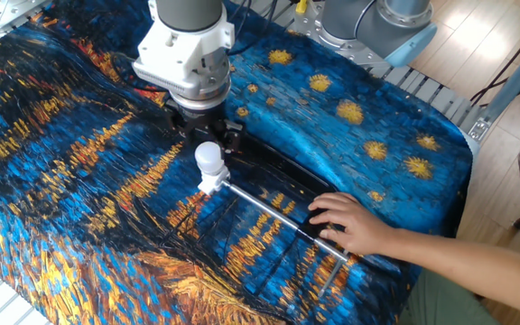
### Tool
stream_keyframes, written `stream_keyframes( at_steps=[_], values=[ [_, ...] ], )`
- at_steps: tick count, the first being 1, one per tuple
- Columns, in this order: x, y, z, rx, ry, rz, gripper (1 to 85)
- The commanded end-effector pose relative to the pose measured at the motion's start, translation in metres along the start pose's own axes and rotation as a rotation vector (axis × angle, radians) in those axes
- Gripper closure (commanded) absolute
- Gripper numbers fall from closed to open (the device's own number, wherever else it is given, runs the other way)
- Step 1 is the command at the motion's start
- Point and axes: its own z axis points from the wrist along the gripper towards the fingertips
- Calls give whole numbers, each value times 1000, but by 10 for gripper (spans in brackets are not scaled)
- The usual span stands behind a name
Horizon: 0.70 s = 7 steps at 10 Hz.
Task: Take out the light bulb by rotating it
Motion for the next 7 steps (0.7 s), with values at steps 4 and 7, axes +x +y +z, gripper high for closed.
stream_keyframes(
  at_steps=[4,7],
  values=[
    [-6,7,3,-19,-1,91,267],
    [-1,13,4,-41,21,142,300]
  ],
)
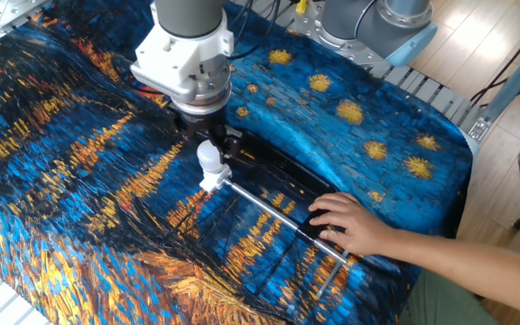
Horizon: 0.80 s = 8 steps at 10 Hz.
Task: Take out the light bulb by rotating it
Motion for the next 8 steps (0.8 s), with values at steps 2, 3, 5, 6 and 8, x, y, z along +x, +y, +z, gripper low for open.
stream_keyframes(
  at_steps=[2,3,5,6,8],
  values=[
    [2,5,0,-20,11,49,320],
    [2,4,0,-17,11,51,327],
    [2,2,0,-11,13,51,350],
    [3,1,0,-9,14,53,367],
    [2,0,0,-4,11,56,407]
  ],
)
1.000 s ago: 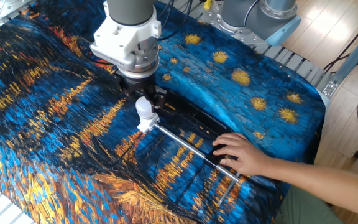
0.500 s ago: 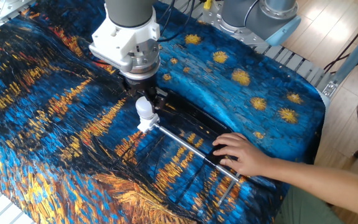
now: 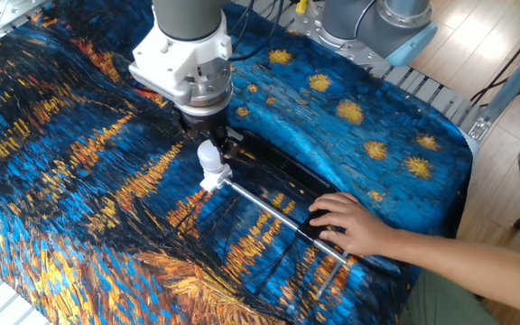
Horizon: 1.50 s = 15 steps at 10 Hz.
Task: Take out the light bulb by rotating it
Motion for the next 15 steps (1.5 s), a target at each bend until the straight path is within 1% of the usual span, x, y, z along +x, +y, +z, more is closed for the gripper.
stream_keyframes(
  at_steps=[1,2,3,5,6,8,11,13,15],
  values=[
    [-1,-1,-2,3,-3,16,440],
    [-1,0,-2,6,-1,23,480],
    [-1,-1,-2,17,0,27,537],
    [-2,-2,-2,29,-5,16,597],
    [-3,-4,-2,36,-10,-2,613],
    [-8,0,-2,26,-29,-42,640],
    [-5,2,-3,21,-19,-116,650],
    [-3,0,-3,29,-13,-188,663],
    [-3,4,-3,13,-14,-257,683]
  ],
)
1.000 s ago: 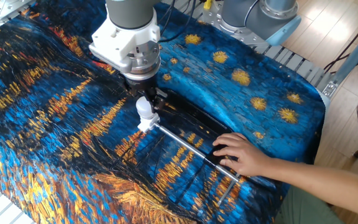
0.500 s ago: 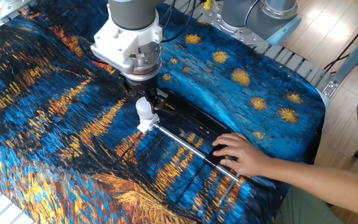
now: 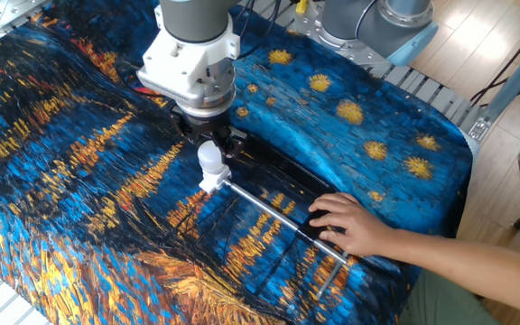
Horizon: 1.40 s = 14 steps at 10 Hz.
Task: Take out the light bulb by rotating it
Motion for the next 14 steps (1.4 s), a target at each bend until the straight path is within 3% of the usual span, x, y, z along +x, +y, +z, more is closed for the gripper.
stream_keyframes(
  at_steps=[1,5,8,14],
  values=[
    [-1,8,-1,-37,-11,-130,687],
    [0,2,0,-19,-17,-359,687],
    [0,-8,0,19,-12,-515,693],
    [-11,-17,1,68,-36,-749,690]
  ],
)
